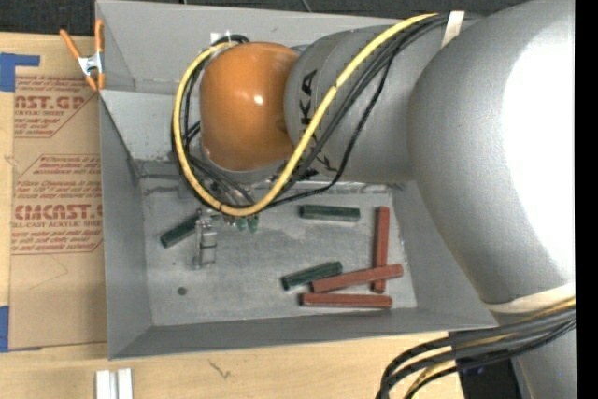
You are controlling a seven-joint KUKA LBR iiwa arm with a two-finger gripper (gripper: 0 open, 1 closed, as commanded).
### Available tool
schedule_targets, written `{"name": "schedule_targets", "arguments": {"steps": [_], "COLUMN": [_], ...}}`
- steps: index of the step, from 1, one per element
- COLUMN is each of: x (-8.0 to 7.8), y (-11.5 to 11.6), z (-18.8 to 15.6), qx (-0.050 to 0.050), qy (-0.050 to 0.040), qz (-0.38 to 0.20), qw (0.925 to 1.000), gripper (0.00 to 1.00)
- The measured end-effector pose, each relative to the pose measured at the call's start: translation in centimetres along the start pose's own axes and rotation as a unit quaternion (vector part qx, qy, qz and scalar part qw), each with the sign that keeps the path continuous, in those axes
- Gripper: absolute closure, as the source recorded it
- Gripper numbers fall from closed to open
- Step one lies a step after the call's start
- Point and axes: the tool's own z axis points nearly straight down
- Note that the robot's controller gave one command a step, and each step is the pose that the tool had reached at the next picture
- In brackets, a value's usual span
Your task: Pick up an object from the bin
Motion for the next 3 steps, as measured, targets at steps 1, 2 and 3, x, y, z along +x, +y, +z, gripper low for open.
{"name": "schedule_targets", "arguments": {"steps": [1, 2, 3], "x": [-1.4, -1.3, -1.3], "y": [-0.8, -1.8, -1.8], "z": [5.5, 7.3, 7.3], "qx": [-0.001, -0.001, -0.001], "qy": [-0.0011, 0.0015, 0.0017], "qz": [0.004, -0.113, -0.113], "qw": [1.0000, 0.9936, 0.9936], "gripper": [0.00, 1.00, 1.00]}}
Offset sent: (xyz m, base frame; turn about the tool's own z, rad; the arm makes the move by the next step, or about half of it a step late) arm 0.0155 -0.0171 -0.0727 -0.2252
